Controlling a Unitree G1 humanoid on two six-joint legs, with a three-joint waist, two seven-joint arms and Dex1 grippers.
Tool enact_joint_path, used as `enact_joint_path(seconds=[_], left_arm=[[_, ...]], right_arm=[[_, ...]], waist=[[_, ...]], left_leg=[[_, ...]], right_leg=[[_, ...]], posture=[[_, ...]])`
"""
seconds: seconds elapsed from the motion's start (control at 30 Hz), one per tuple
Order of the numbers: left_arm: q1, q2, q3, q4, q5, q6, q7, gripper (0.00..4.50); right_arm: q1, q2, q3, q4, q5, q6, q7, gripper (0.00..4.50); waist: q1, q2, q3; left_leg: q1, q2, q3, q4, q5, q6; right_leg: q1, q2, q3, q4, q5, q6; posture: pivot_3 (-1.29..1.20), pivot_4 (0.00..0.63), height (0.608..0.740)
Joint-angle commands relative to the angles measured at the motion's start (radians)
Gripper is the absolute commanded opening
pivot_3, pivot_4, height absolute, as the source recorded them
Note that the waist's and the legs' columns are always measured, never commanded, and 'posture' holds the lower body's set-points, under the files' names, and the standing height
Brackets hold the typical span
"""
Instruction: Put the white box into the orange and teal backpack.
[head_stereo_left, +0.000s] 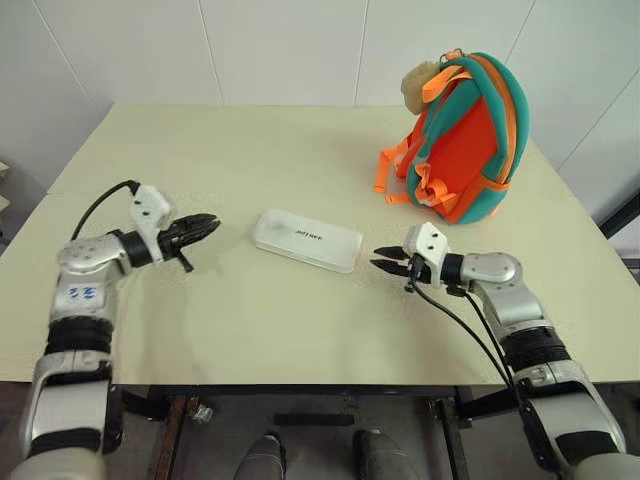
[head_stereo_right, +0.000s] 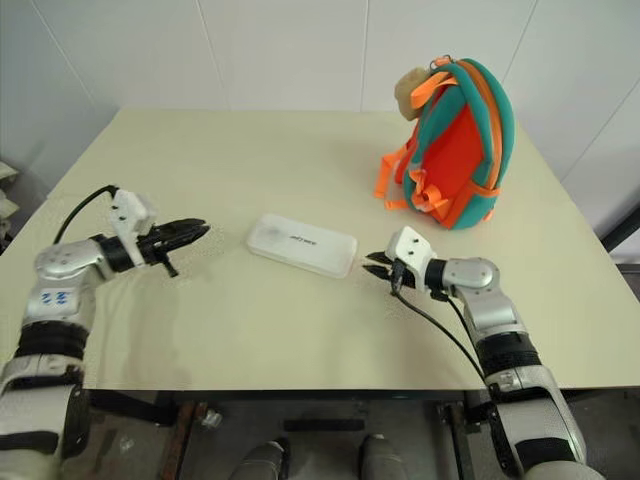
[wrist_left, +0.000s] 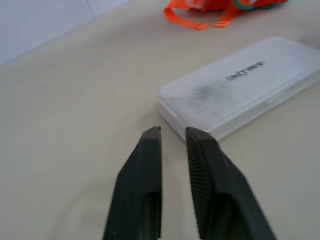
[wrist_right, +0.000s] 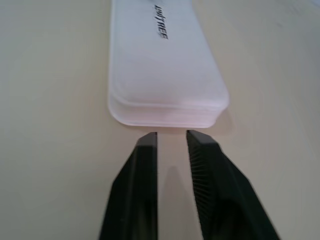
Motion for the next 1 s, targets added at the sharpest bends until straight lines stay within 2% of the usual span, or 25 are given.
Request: enact_joint_path(seconds=[0.03, 0.2, 0.43, 0.9, 1.0], left_arm=[[-0.071, -0.015, -0.015, 0.113, 0.045, -0.047, 0.039, 0.00], [-0.191, -0.096, -0.068, 0.307, 0.132, -0.068, 0.144, 0.00], [-0.247, -0.164, -0.094, 0.419, 0.193, -0.075, 0.281, 0.00], [-0.200, -0.208, -0.106, 0.367, 0.192, -0.106, 0.169, 0.00], [-0.151, -0.206, -0.111, 0.299, 0.178, -0.106, 0.114, 0.00]], right_arm=[[-0.027, 0.008, -0.006, 0.034, -0.026, -0.032, -0.051, 0.01], [-0.015, 0.030, -0.007, 0.002, -0.039, -0.004, -0.097, 0.01], [0.055, 0.079, 0.014, -0.120, -0.030, 0.069, -0.104, 0.01], [0.089, 0.109, 0.034, -0.212, -0.021, 0.141, -0.084, 0.01], [0.092, 0.100, 0.036, -0.229, -0.015, 0.147, -0.063, 0.01]], waist=[[-0.001, 0.000, 0.000], [-0.004, 0.000, 0.000], [-0.008, 0.000, 0.000], [-0.003, 0.000, 0.000], [-0.003, 0.000, 0.000]], left_leg=[[0.000, 0.000, 0.000, 0.000, 0.000, 0.000], [-0.001, 0.000, 0.000, -0.001, 0.000, 0.000], [0.000, 0.000, 0.000, 0.000, 0.000, 0.000], [0.000, 0.000, 0.000, 0.001, 0.000, -0.001], [0.000, 0.000, 0.000, 0.001, 0.000, -0.001]], right_leg=[[0.000, 0.000, 0.000, 0.000, 0.000, 0.000], [-0.001, 0.000, 0.000, 0.001, 0.000, 0.001], [-0.002, 0.000, 0.000, 0.003, -0.001, 0.001], [-0.001, 0.000, 0.000, 0.004, -0.001, 0.001], [-0.001, 0.000, 0.000, 0.004, -0.001, 0.001]], posture=[[0.00, 0.150, 0.740], [0.00, 0.150, 0.740], [0.00, 0.150, 0.740], [0.00, 0.150, 0.740], [0.00, 0.150, 0.740]])
